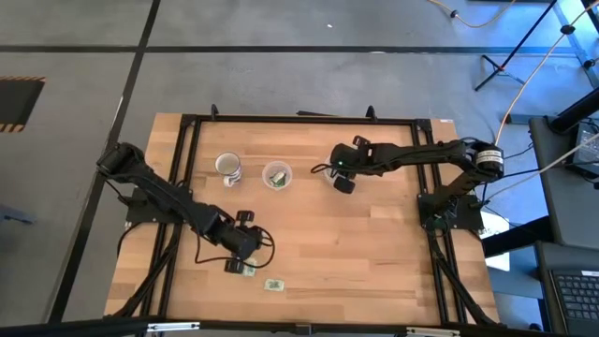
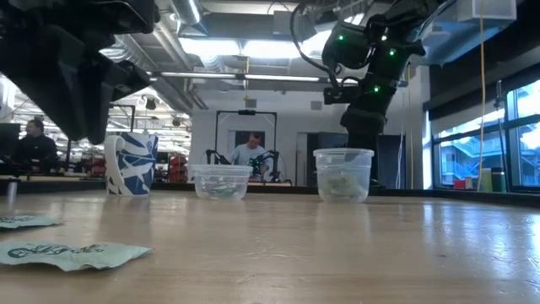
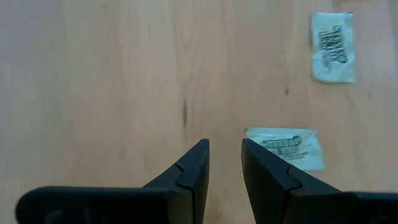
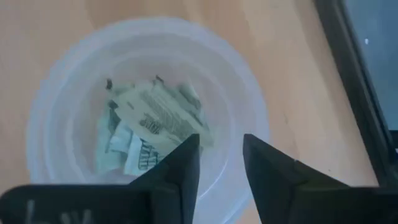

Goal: Pick and place items into bin
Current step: Put the white stevia packet into the right transparent bin

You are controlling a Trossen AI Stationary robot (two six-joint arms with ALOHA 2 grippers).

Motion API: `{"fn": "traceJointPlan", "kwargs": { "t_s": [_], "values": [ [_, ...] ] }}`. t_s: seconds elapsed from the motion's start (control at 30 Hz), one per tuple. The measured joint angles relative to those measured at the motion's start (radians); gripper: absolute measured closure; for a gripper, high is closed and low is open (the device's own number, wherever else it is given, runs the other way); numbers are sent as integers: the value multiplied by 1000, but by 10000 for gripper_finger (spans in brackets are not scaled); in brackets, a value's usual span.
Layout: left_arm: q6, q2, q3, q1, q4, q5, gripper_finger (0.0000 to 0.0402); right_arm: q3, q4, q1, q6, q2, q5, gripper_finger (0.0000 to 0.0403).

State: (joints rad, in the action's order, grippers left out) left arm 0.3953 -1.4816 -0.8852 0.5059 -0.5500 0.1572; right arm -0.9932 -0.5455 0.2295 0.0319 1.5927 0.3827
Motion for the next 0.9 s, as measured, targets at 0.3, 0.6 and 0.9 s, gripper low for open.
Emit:
{"fn": "traceJointPlan", "kwargs": {
  "t_s": [0.3, 0.6, 0.9],
  "values": [
    [38, -78, 0, 51, 63, -47, 313, 0, 30, 0, 66, -46, 20, 272],
    [67, -171, 0, 57, 68, -70, 313, 0, 64, -13, 68, -102, 19, 272],
    [66, -236, -5, 54, 86, -106, 314, 0, 96, -45, 68, -133, 16, 272]
  ]
}}
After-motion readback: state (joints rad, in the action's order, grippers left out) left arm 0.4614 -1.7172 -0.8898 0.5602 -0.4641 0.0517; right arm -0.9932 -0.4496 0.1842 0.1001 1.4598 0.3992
